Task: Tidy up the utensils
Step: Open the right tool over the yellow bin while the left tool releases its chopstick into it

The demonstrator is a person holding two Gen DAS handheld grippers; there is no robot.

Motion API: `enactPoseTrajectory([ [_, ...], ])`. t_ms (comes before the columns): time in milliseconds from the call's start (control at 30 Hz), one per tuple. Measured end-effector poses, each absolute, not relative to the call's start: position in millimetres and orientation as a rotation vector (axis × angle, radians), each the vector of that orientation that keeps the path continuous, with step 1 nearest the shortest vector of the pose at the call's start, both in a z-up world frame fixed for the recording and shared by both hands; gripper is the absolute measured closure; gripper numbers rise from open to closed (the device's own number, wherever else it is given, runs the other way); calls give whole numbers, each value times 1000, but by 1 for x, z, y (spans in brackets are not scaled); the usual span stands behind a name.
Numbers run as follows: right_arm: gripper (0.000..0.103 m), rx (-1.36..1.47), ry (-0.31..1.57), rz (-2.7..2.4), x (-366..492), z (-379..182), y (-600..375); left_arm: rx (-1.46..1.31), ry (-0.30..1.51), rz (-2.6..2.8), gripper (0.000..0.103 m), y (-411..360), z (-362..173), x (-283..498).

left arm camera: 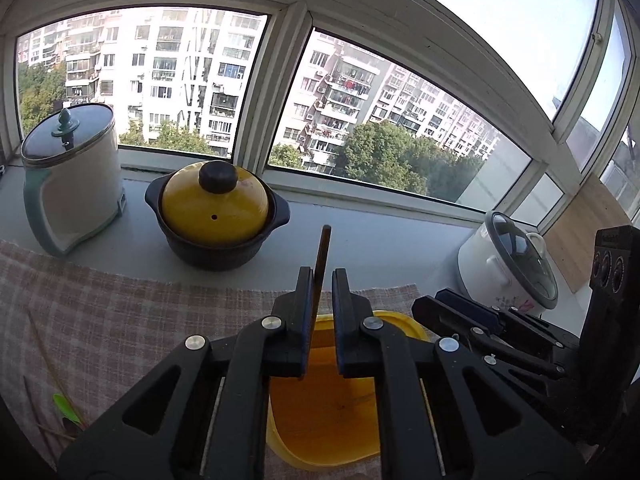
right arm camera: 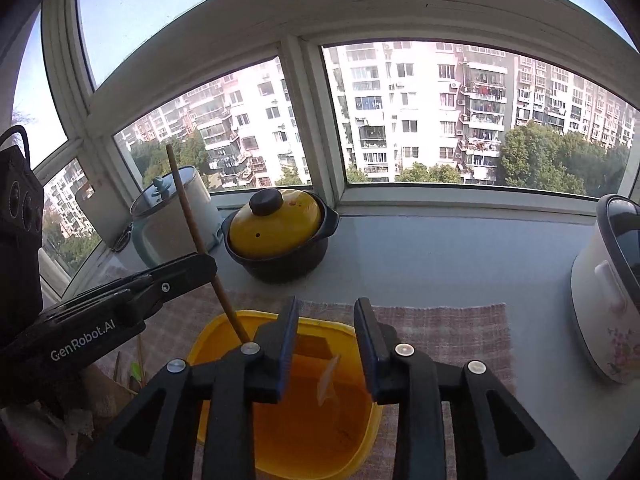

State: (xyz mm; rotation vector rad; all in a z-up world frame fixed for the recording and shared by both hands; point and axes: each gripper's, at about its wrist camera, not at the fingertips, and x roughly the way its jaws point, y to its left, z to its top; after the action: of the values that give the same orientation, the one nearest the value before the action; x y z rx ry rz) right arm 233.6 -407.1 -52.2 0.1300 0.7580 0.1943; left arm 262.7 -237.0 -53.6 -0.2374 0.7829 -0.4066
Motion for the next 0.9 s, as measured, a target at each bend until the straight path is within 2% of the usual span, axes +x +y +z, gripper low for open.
enactPoseTrajectory([
  [300,71,118,745,177,218,-47,-409,-251,771,-399,96,-224,-47,244],
  [533,58,113,726,158,200,-43,-405,-243,760,-405,96,-210,-38,225],
  [600,53,110,719,145,194,-41,-403,-241,762,-406,96,-203,-37,220],
  [667,43,110,708,136,186,-38,-401,-242,768,-408,96,-193,-36,215],
  [900,16,85,676,145,154,-28,-377,-253,790,-380,96,-140,-39,195],
])
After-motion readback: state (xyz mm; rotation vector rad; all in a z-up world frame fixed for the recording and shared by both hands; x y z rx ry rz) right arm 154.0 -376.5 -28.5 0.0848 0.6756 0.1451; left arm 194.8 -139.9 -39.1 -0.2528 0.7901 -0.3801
